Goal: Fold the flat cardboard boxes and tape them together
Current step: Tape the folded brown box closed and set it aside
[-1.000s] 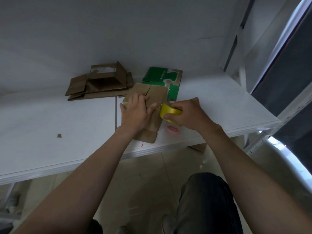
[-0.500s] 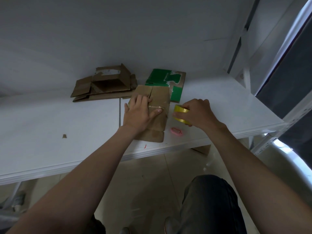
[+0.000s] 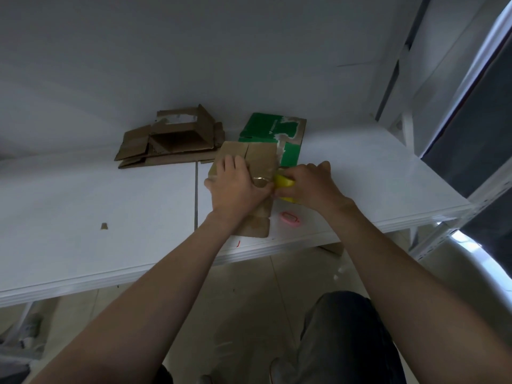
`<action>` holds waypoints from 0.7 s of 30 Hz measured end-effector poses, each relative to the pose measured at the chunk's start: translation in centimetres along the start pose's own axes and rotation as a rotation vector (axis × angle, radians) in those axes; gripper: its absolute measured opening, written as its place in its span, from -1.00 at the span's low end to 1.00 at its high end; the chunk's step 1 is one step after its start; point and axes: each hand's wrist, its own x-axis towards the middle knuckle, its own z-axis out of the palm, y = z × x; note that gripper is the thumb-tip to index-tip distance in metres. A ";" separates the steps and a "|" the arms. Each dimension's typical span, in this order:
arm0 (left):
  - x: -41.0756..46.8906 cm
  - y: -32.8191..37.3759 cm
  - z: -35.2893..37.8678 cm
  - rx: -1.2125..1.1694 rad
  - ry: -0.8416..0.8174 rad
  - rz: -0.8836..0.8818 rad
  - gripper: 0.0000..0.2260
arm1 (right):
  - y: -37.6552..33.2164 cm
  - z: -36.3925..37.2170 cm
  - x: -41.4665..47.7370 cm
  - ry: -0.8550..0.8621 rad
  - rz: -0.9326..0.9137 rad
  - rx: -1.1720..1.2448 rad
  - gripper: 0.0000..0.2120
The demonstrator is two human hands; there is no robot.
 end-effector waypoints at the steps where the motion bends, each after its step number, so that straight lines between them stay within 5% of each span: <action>1: -0.1 0.0 -0.1 -0.038 0.006 -0.002 -0.31 | -0.1 -0.1 -0.1 -0.011 0.008 0.011 -0.63; 5: 0.4 -1.0 -1.8 -0.214 0.067 0.101 -0.44 | -0.9 -0.8 -0.9 0.000 0.079 0.127 -0.58; 10: 2.1 -1.7 -6.5 -0.040 0.114 0.331 -0.54 | -2.9 -2.6 -1.7 0.015 0.131 0.346 -0.45; 16: 3.0 -1.4 -11.4 0.019 -0.119 0.598 -0.55 | -4.9 -6.1 -0.1 -0.059 -0.124 0.435 0.21; 21: 2.8 -0.6 -14.8 0.012 -0.250 0.757 -0.65 | -6.6 -8.1 1.0 -0.277 -0.250 0.452 0.39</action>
